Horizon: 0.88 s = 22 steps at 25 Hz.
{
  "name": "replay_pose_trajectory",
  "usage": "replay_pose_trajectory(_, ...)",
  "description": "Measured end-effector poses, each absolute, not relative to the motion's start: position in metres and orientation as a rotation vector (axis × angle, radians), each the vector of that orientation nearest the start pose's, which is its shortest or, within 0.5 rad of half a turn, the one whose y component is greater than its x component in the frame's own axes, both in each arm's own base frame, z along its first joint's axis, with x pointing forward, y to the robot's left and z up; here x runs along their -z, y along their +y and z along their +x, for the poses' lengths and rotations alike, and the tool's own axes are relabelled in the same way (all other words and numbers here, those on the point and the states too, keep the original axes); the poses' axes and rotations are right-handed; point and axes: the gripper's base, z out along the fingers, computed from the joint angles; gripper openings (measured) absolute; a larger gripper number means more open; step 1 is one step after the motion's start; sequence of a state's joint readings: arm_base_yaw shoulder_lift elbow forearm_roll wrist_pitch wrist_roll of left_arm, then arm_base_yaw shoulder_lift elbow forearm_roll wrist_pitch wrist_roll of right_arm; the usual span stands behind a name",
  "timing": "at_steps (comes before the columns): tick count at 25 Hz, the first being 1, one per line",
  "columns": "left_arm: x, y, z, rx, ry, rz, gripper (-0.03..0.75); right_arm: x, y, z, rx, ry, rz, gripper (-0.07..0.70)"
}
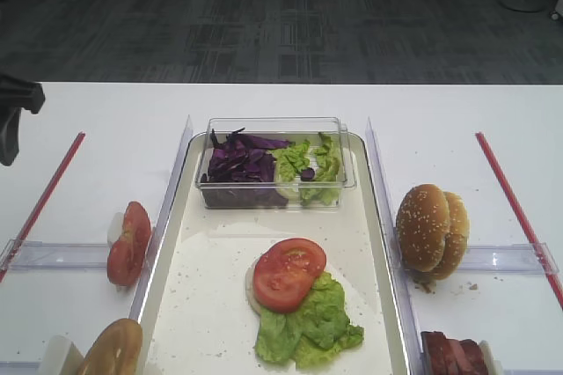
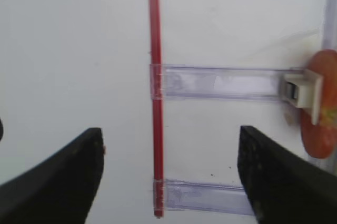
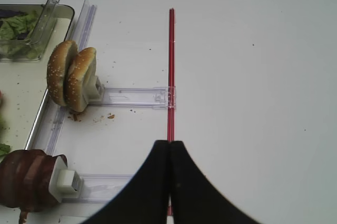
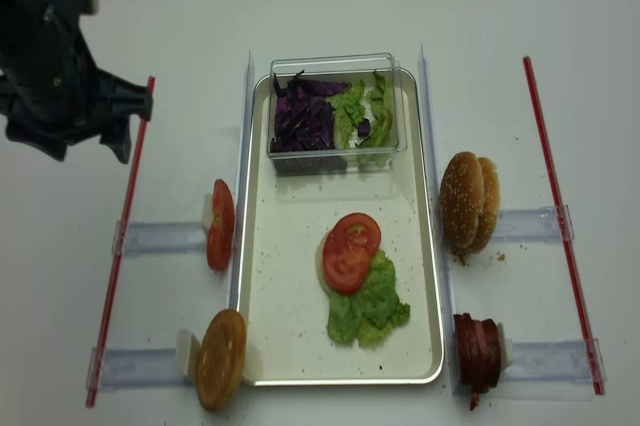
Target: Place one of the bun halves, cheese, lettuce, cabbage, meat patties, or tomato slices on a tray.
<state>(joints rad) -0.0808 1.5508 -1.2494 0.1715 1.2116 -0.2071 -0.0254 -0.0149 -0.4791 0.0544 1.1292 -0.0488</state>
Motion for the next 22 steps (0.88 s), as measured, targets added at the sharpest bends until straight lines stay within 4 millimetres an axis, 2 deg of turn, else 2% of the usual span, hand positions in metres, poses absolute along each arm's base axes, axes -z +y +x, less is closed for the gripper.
replay_pose_trajectory(4, -0.285, 0.01, 0.296, -0.232, 2.97, -0.199, 0.49, -0.266, 0.005, -0.008, -0.022, 2.117, -0.029, 0.036)
replay_pose_trajectory(9, -0.285, 0.014, 0.295, -0.238, 2.973, -0.201, 0.49, -0.266, 0.005, -0.008, -0.022, 2.117, -0.029, 0.036)
replay_pose_trajectory(13, -0.28, 0.013, 0.287, -0.228, 2.999, -0.191, 0.49, -0.266, 0.005, -0.008, -0.022, 2.117, -0.029, 0.036)
replay_pose_trajectory(22, -0.265, 0.011, 0.227, -0.201, 3.033, -0.191, 0.49, -0.266, 0.005, -0.008, -0.022, 2.117, -0.029, 0.036)
